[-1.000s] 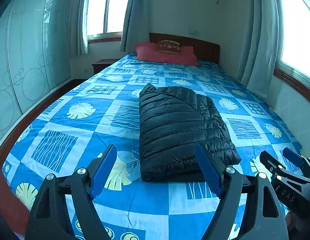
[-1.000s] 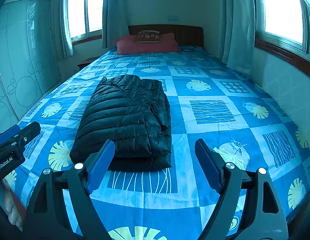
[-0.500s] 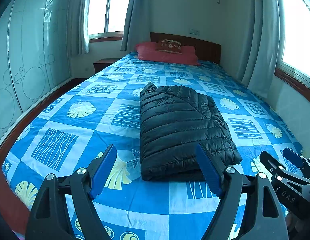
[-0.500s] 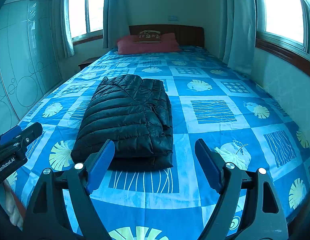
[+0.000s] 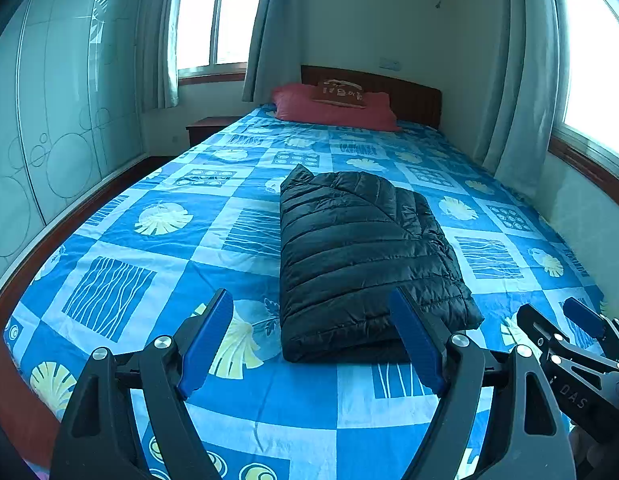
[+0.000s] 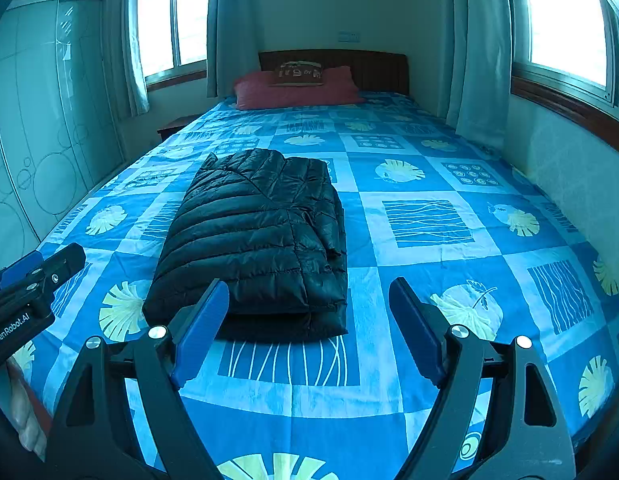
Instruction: Fold large clothes
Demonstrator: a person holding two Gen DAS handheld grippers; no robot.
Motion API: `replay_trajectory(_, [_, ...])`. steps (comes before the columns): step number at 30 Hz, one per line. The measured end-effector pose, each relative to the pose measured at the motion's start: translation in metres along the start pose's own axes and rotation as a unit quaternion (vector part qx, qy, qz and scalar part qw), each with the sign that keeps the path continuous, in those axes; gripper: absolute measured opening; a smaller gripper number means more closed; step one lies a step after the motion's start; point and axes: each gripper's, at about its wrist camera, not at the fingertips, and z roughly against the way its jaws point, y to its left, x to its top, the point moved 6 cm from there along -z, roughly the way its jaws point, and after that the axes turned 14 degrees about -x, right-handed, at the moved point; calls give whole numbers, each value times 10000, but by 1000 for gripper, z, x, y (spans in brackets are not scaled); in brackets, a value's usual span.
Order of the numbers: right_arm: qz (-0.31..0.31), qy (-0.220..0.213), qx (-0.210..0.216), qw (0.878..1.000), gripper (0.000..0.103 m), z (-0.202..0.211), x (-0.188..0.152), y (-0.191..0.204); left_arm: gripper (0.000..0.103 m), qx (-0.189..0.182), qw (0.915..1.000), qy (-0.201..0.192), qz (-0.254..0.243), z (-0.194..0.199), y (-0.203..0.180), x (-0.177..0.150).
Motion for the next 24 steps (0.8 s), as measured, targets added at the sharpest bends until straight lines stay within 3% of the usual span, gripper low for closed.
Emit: replay_trajectory(24, [1,-4,30,10000,82,-2,-2,4,79,-30,9998,-110,-151,-1,-7,8])
